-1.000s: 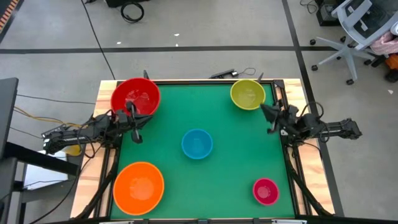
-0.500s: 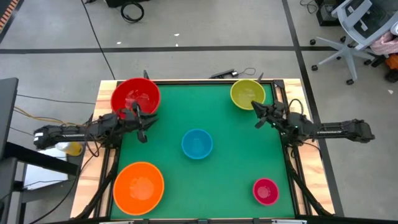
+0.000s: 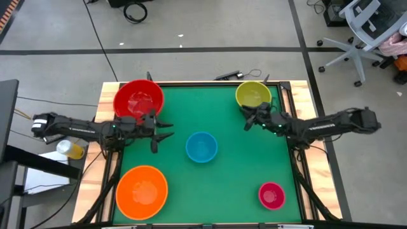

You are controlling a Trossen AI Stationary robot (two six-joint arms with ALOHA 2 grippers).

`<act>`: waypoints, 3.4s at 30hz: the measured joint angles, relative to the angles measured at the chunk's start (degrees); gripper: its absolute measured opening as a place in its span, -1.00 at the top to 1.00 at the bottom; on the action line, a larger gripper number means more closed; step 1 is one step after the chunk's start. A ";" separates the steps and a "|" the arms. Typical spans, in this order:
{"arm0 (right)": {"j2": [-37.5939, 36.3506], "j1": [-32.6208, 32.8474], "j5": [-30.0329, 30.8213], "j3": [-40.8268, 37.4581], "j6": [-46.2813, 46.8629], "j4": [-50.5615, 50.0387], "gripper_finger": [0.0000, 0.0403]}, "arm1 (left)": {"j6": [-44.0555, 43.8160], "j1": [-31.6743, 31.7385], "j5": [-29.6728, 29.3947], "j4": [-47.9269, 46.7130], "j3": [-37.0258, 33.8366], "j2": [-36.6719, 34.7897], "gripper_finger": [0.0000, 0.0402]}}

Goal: Nest bowls inside each other
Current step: Stack the orange bowl into the large red bowl

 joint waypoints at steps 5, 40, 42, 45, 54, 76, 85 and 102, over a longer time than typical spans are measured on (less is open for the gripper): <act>12.58 3.17 0.28 10.54 -1.75 -0.60 0.02 | -1.15 -5.45 0.05 -6.84 4.54 0.99 0.12; 70.78 19.16 -23.23 86.61 3.91 -32.02 -0.22 | -43.30 -30.27 1.94 -40.97 9.22 0.96 0.12; 73.57 20.21 -21.31 90.80 4.36 -34.89 -0.22 | -43.30 -30.30 1.17 -41.27 9.23 0.96 0.12; 77.36 21.41 -18.33 97.05 2.84 -40.79 -0.22 | -43.10 -30.23 -1.49 -42.53 9.24 0.94 0.12; 84.44 21.97 -20.38 106.91 2.63 -48.13 -0.22 | -43.00 -30.21 -6.14 -45.87 9.27 0.95 0.12; 85.31 20.30 -21.18 106.85 -8.04 -50.66 0.93 | -37.11 -24.30 -18.19 -49.02 17.90 0.81 0.12; 83.26 19.31 -17.40 106.76 -10.05 -50.39 0.97 | -28.62 -28.57 -22.78 -51.02 27.53 0.81 0.12; 77.55 17.43 -8.48 106.78 -16.96 -54.45 0.86 | -37.95 -34.93 -28.90 -60.32 27.52 1.75 0.12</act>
